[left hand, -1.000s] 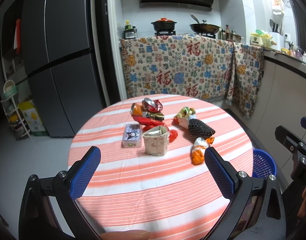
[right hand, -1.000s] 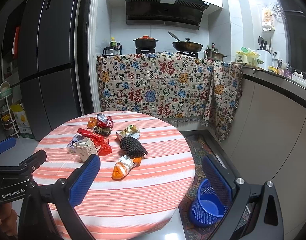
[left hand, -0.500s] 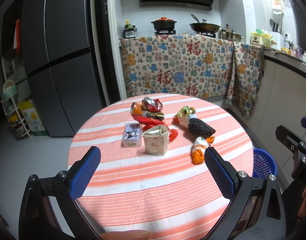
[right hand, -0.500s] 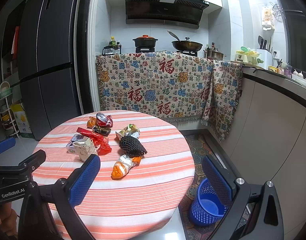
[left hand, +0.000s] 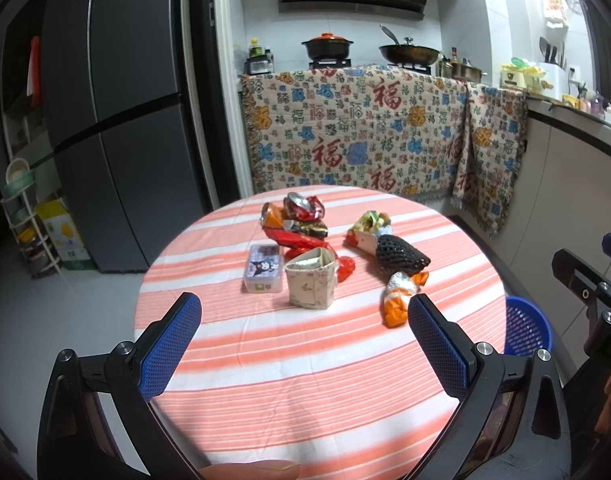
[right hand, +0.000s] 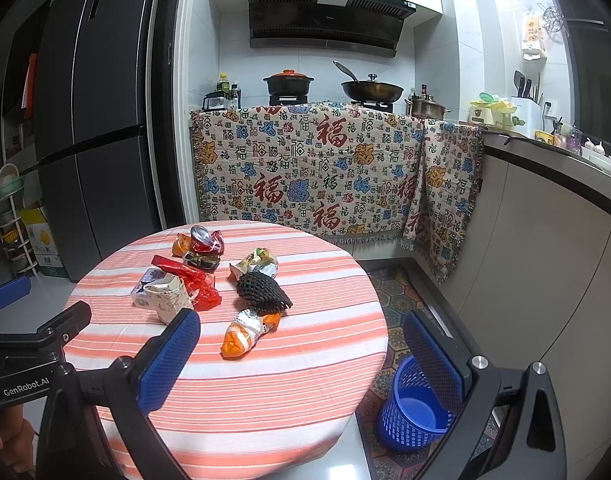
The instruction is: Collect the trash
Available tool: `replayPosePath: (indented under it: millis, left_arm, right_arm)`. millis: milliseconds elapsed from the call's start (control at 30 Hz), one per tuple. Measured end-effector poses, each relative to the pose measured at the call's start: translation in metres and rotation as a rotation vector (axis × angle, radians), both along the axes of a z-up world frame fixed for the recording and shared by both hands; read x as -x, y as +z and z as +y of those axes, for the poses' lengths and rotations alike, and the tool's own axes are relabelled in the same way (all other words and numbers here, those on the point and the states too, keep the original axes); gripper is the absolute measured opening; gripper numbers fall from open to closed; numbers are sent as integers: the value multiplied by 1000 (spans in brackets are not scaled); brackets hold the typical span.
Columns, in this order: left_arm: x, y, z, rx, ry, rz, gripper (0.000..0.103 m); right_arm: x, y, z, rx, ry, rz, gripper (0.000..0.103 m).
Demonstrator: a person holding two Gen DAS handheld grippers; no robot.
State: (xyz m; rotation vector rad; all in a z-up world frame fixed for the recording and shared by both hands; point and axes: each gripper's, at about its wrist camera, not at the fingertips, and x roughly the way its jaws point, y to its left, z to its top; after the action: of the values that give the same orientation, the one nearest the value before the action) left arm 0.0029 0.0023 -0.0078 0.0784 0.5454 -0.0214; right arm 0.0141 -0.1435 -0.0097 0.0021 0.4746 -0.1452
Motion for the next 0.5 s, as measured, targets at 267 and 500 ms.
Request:
replayPosePath:
  millis: [267, 500]
  left_arm:
    - [0, 0, 0, 1, 1, 1, 103]
    - [1, -2, -1, 1, 4, 5, 103]
  right_arm:
    - [0, 0, 0, 2, -1, 1, 103]
    - [0, -1, -1, 1, -3, 5, 103]
